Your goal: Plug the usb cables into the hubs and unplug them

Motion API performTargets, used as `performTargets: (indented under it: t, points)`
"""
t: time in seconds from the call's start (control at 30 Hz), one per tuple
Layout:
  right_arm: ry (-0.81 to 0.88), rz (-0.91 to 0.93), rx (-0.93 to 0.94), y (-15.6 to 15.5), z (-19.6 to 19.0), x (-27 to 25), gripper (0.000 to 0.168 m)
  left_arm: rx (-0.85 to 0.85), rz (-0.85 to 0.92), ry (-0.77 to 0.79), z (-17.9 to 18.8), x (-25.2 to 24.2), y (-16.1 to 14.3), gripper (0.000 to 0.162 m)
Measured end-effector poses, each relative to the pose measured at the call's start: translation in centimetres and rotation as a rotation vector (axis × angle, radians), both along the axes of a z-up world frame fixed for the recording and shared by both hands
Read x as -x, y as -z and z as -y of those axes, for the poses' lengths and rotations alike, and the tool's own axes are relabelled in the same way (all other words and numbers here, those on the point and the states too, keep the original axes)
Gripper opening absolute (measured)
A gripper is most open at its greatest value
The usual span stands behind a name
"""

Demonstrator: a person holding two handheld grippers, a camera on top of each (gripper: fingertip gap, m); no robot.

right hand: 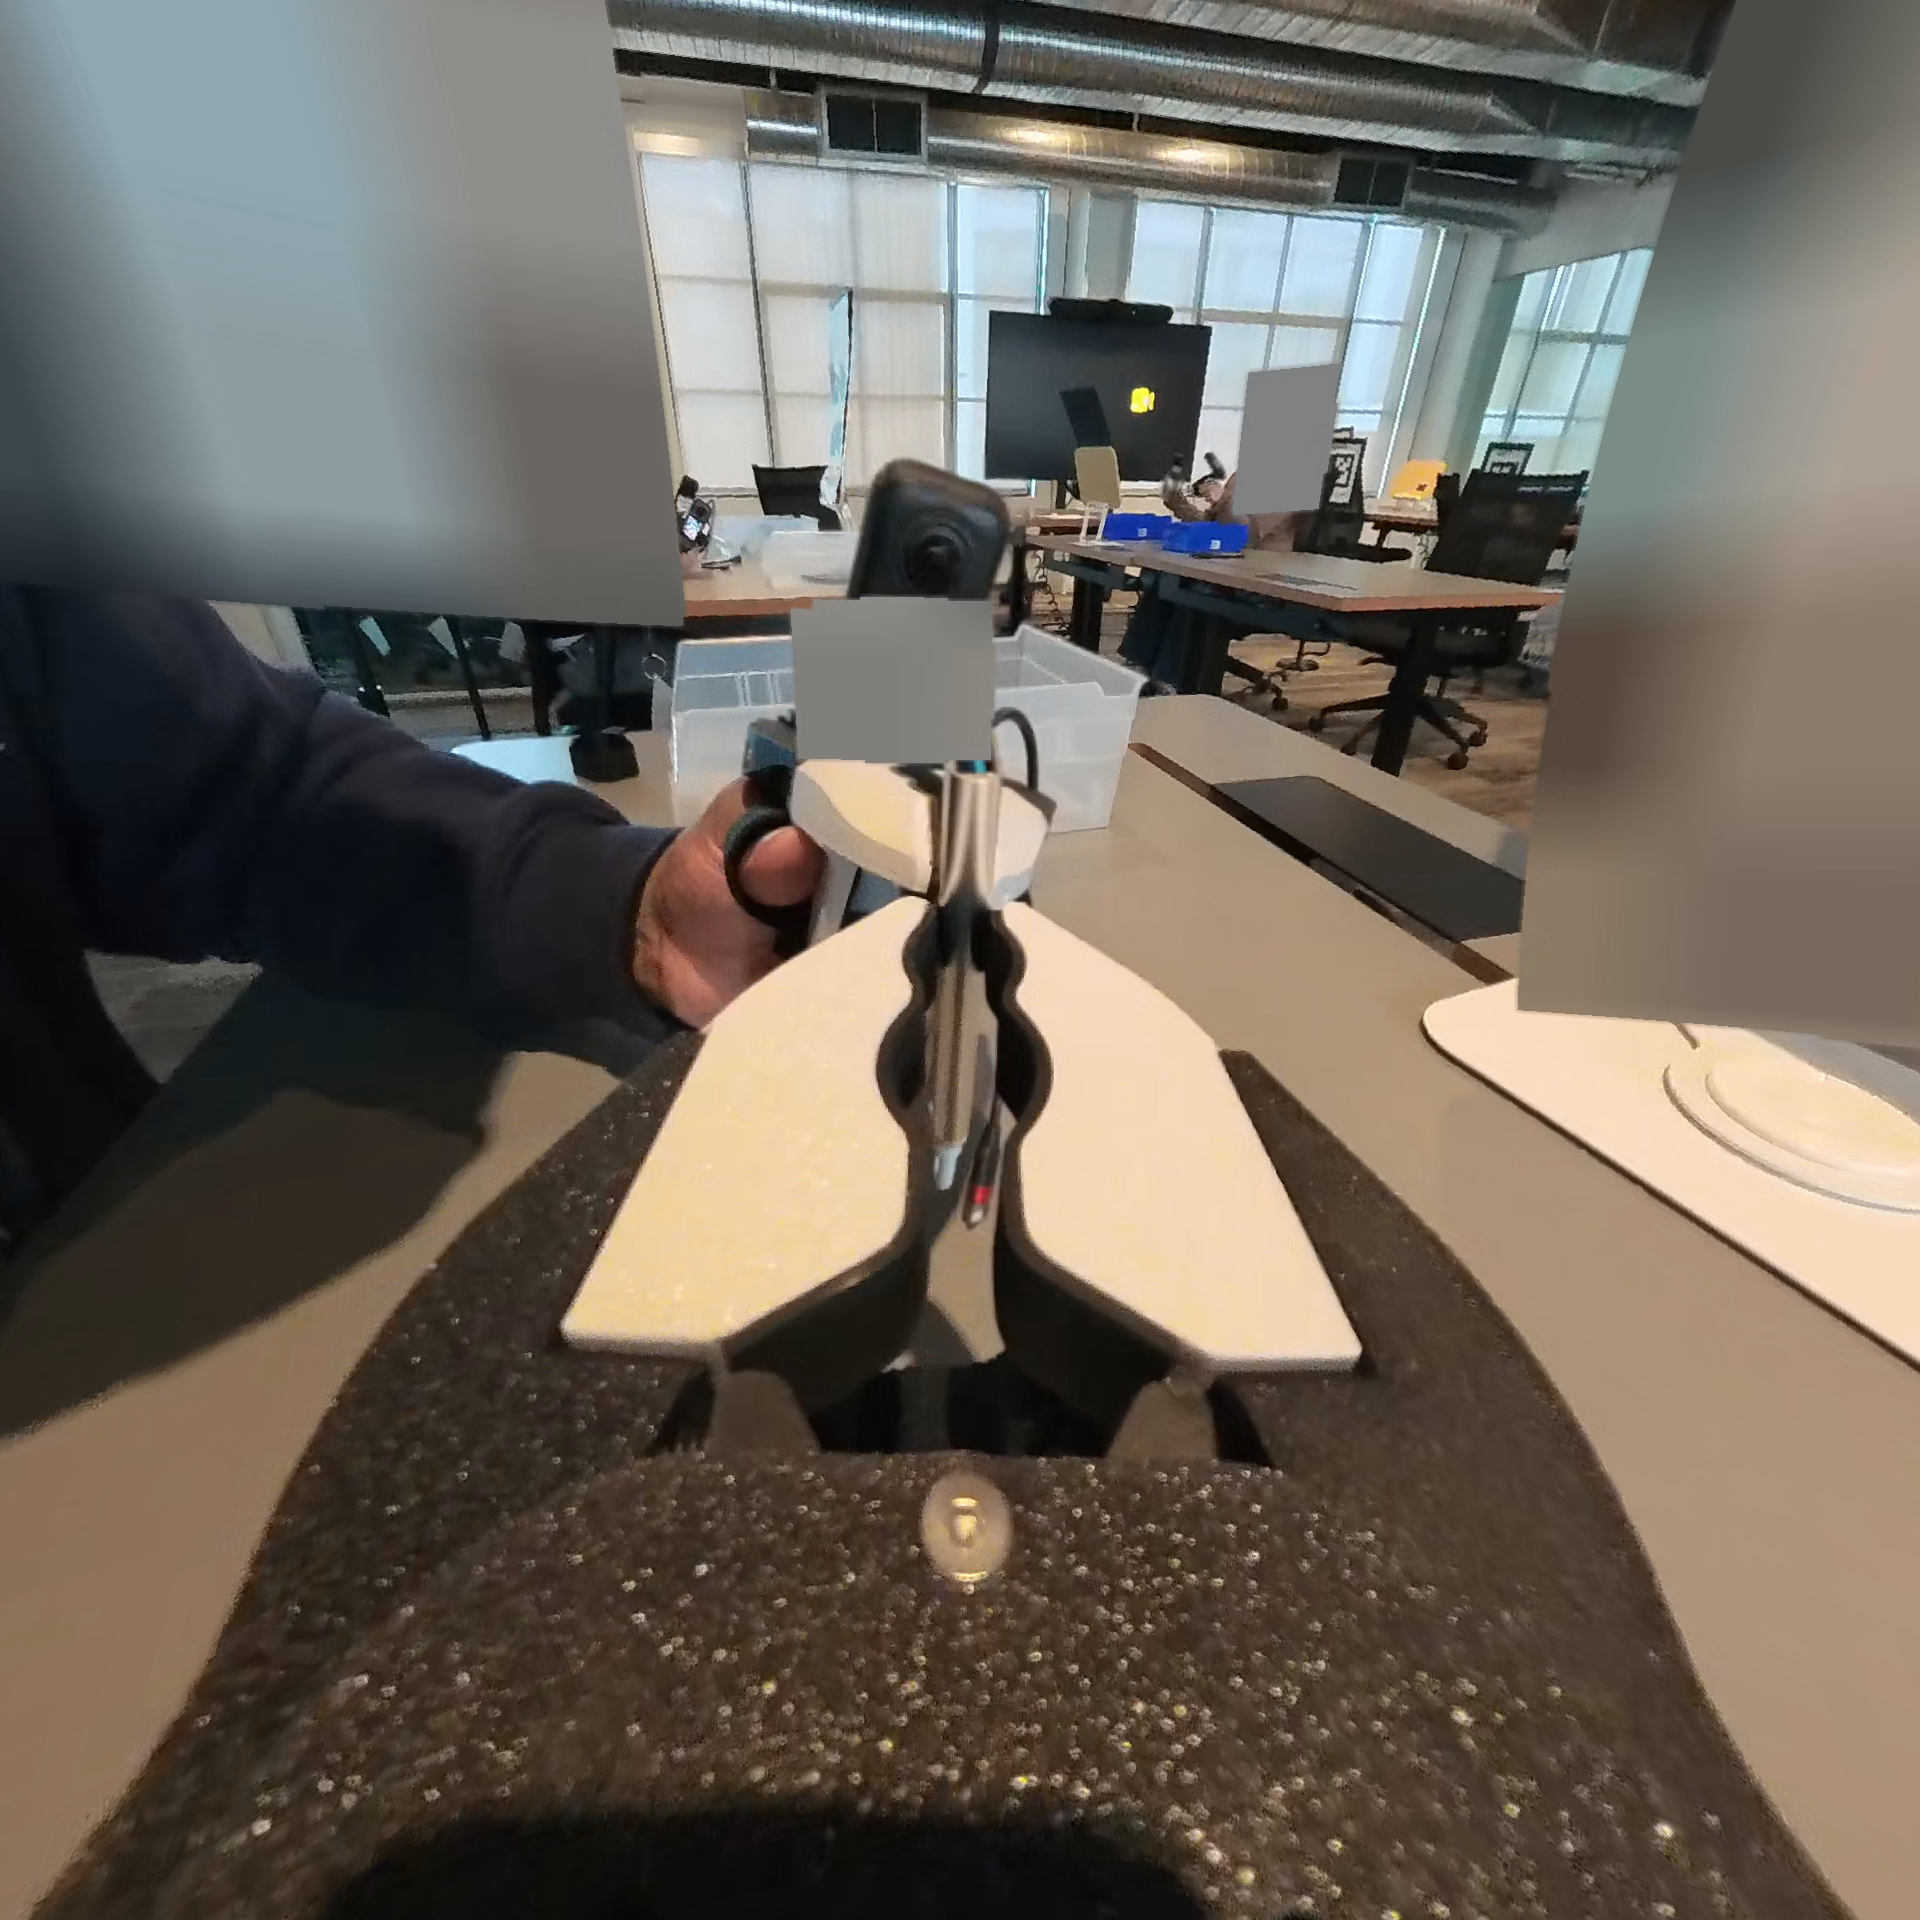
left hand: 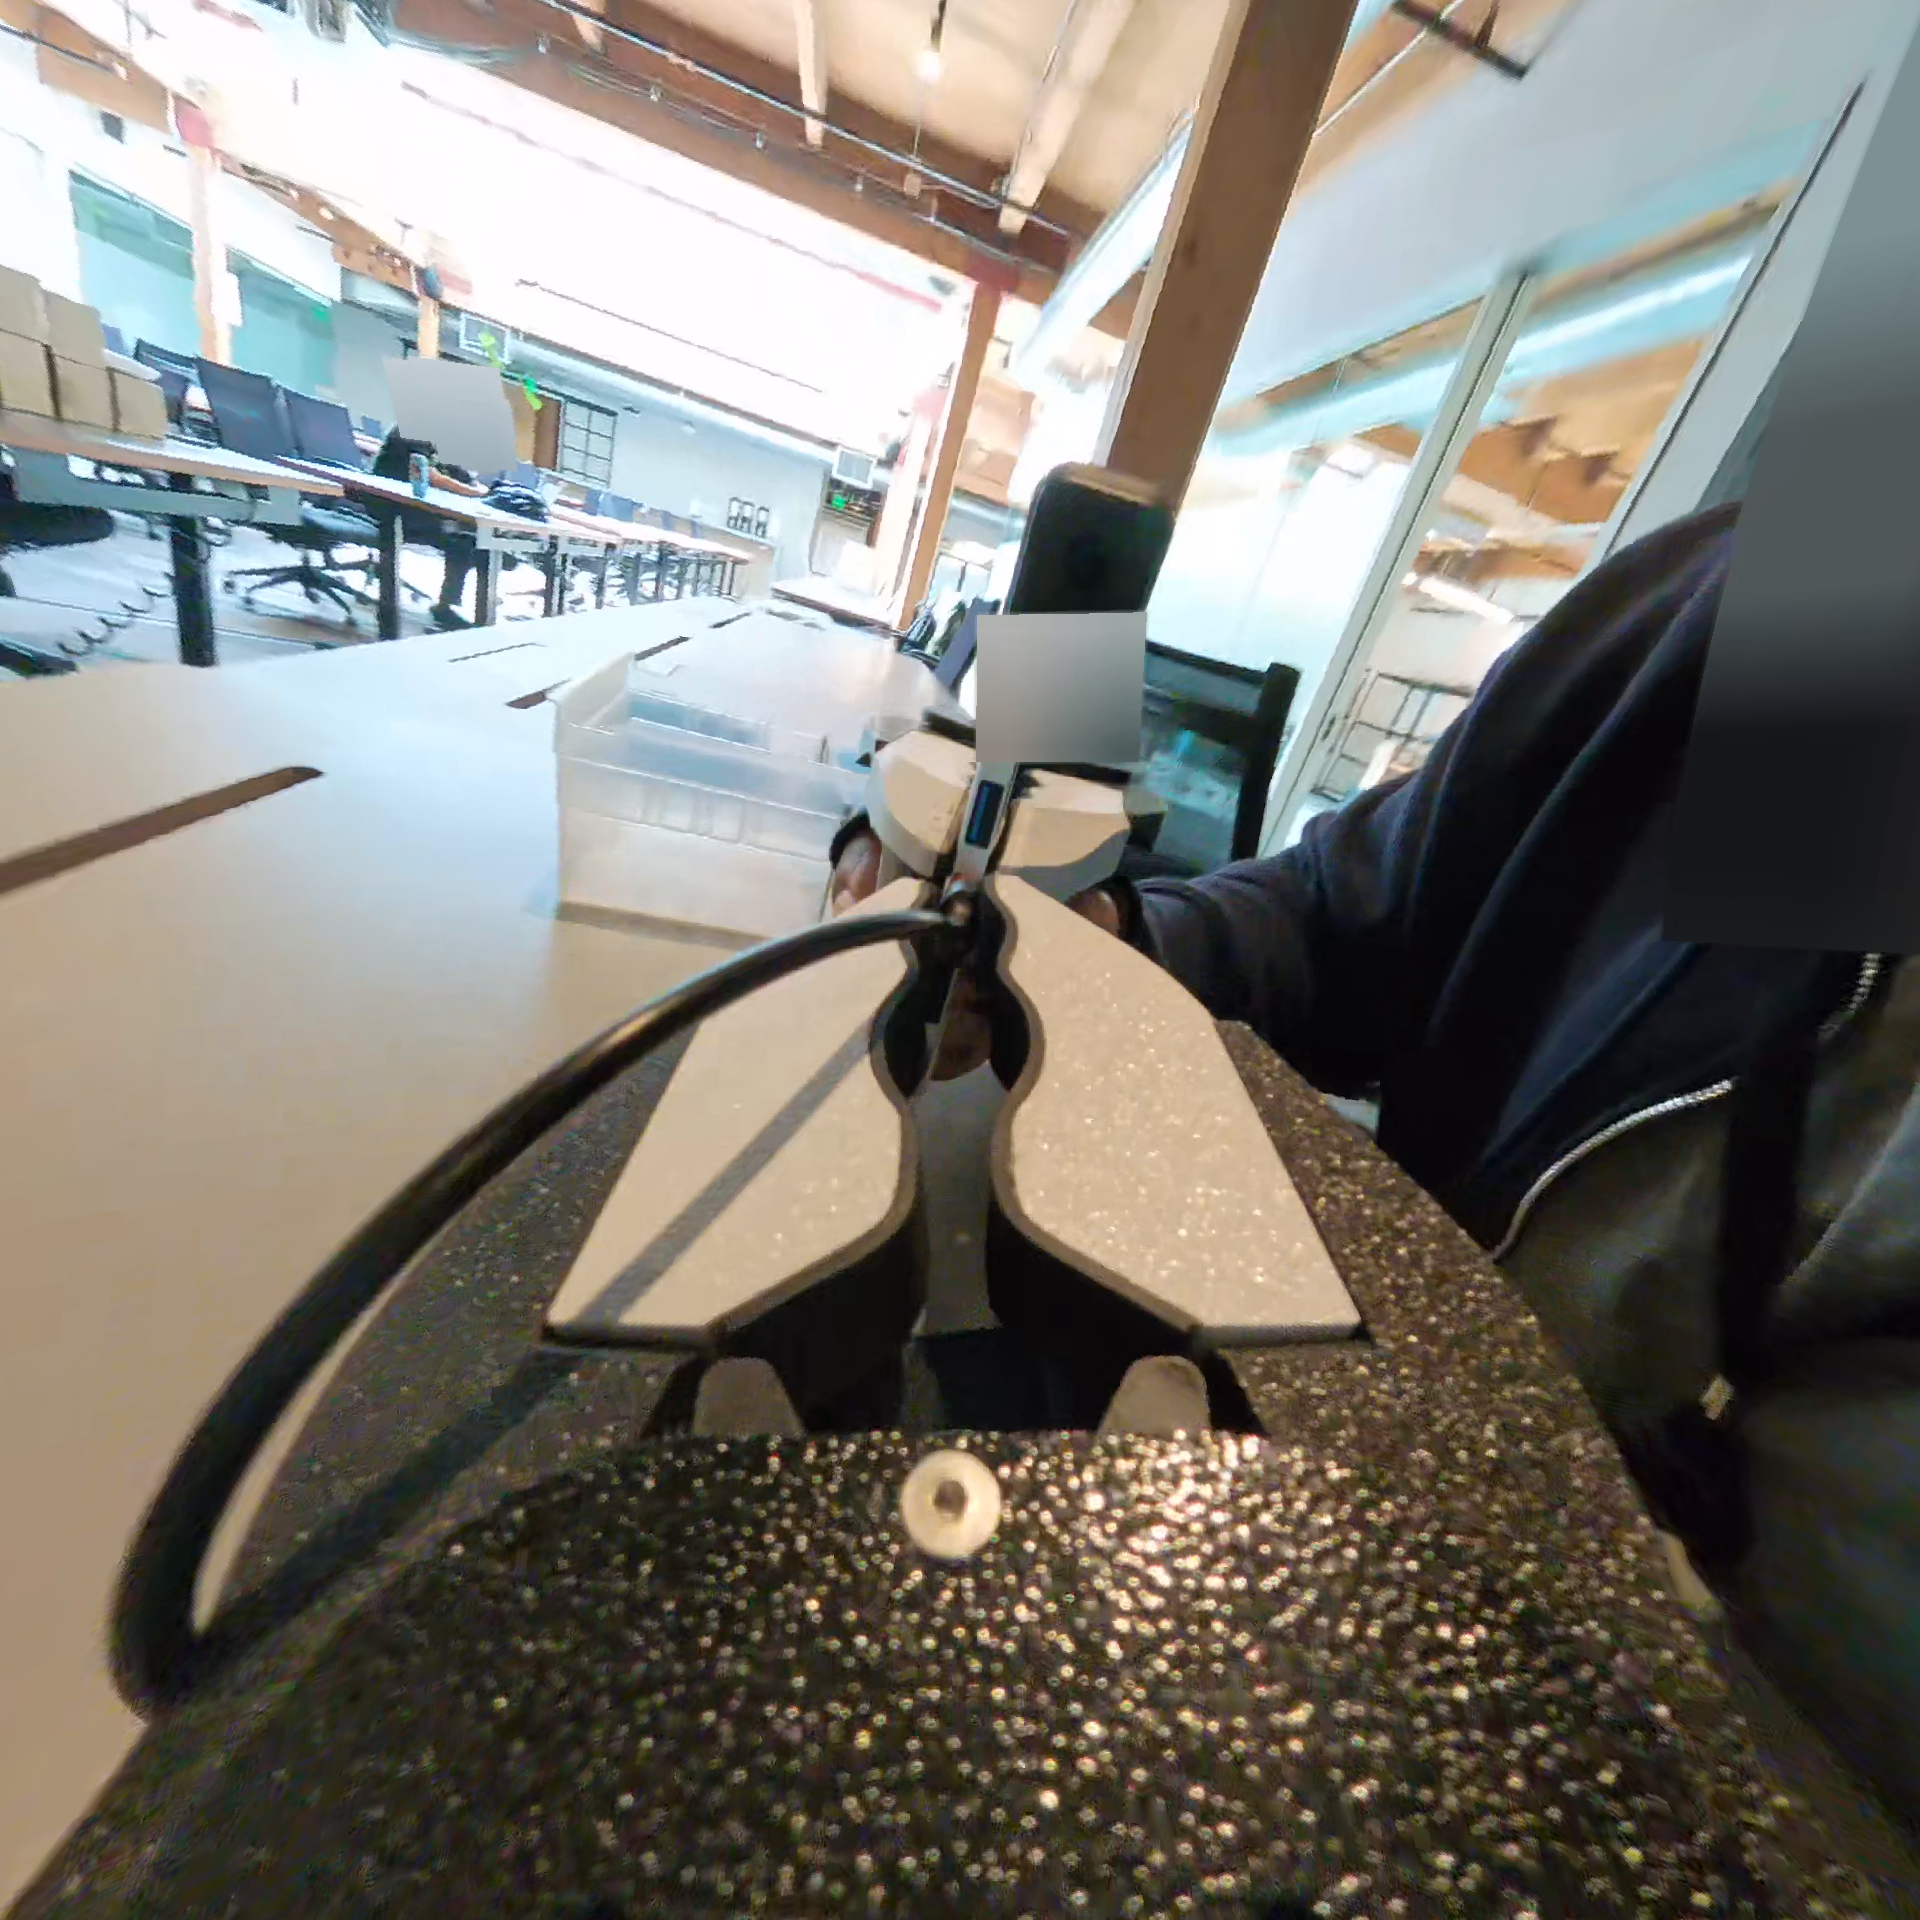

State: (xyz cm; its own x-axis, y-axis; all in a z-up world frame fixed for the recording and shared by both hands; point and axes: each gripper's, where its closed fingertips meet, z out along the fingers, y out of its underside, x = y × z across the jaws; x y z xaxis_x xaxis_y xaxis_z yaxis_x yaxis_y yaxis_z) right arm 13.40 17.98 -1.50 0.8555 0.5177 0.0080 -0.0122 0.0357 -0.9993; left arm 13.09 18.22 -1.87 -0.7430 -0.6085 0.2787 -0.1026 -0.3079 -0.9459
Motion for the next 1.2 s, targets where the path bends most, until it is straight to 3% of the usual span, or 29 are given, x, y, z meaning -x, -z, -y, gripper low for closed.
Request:
performTargets:
  t: [0.27,0.57,0.8,0.93,1.2]
  points:
    - [-0.013,-0.061,0.068,1.0,-0.6,0.3,0.024,0.226,0.008,-0.033,-1.8,-0.3,-0.7,0.006]
    - [-0.054,-0.139,0.125,1.9,-0.7,0.8,0.007,0.240,-0.002,0.055,-0.6,-0.1,-0.7,0.006]
    - [-0.078,-0.144,0.143,2.2,-0.7,0.9,0.007,0.081,-0.034,0.023,-0.1,-0.6,0.7,0.022]
    - [-0.084,-0.137,0.163,2.5,-0.7,1.0,0.007,0.017,0.009,0.012,0.5,-0.3,0.7,0.008]
    - [-0.103,-0.087,0.211,3.3,-0.6,1.3,0.007,-0.056,0.025,-0.004,0.5,0.1,1.6,0.007]
